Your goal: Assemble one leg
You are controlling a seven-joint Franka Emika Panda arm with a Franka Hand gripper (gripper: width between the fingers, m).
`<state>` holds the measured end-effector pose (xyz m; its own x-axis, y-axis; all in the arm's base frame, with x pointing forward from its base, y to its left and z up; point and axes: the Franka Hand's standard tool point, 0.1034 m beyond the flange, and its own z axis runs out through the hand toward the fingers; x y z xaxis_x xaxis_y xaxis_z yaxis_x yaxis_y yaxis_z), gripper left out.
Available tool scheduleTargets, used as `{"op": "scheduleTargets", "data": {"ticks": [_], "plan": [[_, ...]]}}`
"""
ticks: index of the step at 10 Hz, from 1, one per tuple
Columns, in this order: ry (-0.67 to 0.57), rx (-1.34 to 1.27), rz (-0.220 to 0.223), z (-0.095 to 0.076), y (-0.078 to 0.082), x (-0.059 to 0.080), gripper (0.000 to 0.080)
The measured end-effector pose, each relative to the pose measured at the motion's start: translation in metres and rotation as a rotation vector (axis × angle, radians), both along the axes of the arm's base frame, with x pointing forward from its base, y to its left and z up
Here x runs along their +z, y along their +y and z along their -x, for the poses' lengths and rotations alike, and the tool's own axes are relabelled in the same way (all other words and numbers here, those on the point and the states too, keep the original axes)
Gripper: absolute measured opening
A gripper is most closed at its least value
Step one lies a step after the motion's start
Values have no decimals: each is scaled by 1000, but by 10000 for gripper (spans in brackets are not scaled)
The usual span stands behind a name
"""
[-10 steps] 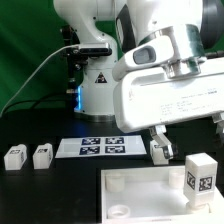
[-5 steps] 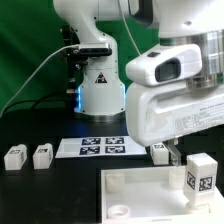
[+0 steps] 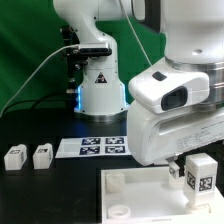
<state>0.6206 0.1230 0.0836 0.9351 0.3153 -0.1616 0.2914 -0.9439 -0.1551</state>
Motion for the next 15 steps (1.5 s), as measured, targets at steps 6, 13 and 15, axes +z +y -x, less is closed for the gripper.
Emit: {"op": "scheduleTargets", "data": {"ticks": [6,13,15], "plan": [[-46,10,0,0,-6,-6,405],[-121,-265,24,0,-6,-8,294],[-140,-539,51,0,-6,-8,294]]}}
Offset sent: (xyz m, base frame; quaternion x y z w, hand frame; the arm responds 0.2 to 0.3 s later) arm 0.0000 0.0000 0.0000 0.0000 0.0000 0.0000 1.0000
